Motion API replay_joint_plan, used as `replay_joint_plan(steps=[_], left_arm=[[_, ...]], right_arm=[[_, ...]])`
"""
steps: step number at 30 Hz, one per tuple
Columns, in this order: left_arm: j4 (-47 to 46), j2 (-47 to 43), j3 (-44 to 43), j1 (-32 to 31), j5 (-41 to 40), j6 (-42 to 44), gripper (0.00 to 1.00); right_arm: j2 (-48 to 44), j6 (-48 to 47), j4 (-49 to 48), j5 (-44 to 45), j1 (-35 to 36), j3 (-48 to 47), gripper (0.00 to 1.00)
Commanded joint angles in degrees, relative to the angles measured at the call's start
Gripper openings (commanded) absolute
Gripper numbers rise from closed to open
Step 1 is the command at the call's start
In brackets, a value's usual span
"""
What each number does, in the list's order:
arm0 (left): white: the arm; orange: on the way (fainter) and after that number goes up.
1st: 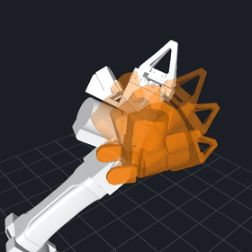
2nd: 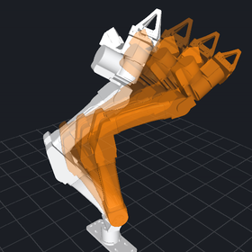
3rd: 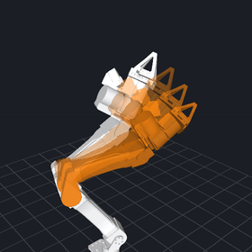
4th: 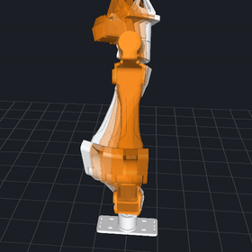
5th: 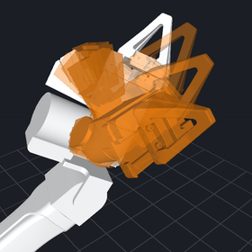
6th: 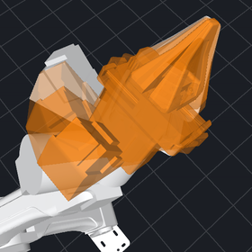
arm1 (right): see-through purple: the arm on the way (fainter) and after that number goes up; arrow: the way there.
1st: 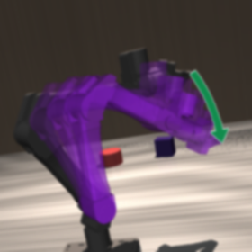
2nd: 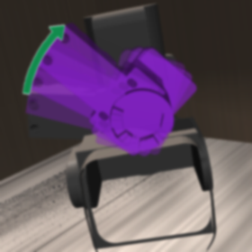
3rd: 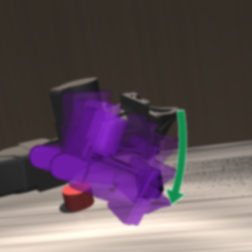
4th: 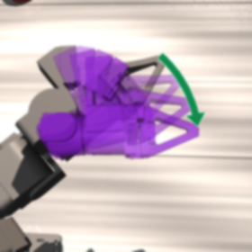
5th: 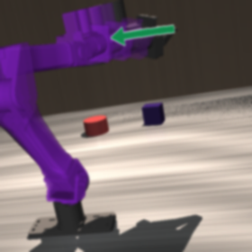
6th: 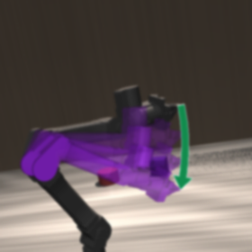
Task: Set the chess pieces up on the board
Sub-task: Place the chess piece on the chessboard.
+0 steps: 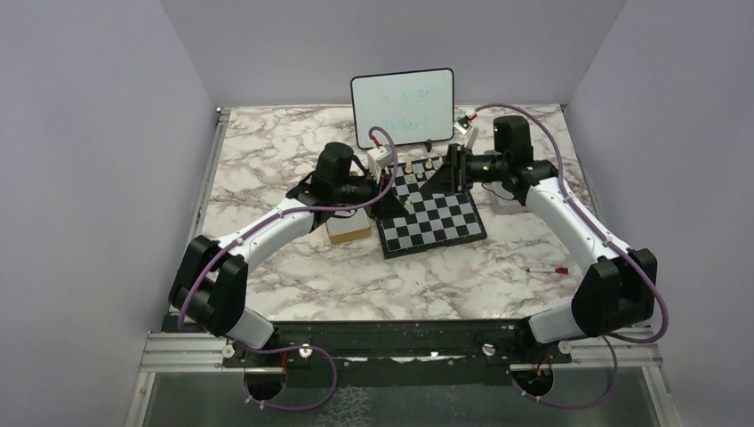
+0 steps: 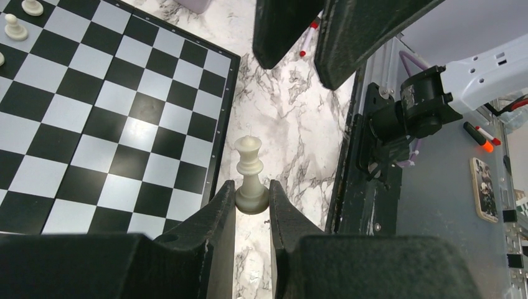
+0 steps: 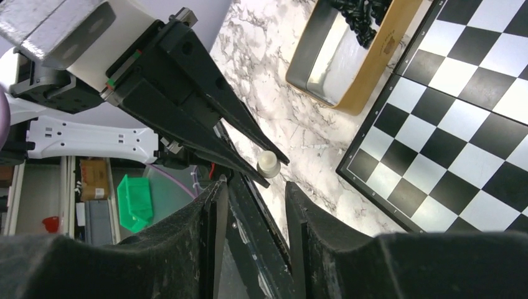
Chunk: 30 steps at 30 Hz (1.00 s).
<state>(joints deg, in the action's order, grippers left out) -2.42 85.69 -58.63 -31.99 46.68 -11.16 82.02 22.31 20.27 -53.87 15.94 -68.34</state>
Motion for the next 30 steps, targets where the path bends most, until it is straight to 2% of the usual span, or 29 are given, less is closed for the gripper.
replay_joint_plan(steps=[1, 8, 21, 25, 30], left_arm=[[0.0, -0.9, -1.3, 0.0, 3.1, 1.6, 0.06], [-0.7, -0.7, -1.1, -0.2, 4.0, 1.4, 0.06], [-0.6, -1.2, -0.8, -0.3, 4.1, 2.1, 0.05], [-0.4, -1.3, -0.7, -0.4, 4.0, 2.5, 0.05], [-0.1, -1.3, -0.7, -0.4, 3.8, 2.6, 0.05]], right_arm=[[2.2, -1.9, 3.9, -1.9, 2.2, -3.5, 0.44], [4.8, -1.1, 4.6, 0.5, 4.8, -4.9, 0.44], [7.0, -2.3, 7.8, 3.2, 6.7, -6.3, 0.34], [7.3, -2.8, 8.7, 3.1, 6.8, -6.4, 0.39], [7.9, -2.5, 8.9, 3.6, 6.8, -6.4, 0.41]])
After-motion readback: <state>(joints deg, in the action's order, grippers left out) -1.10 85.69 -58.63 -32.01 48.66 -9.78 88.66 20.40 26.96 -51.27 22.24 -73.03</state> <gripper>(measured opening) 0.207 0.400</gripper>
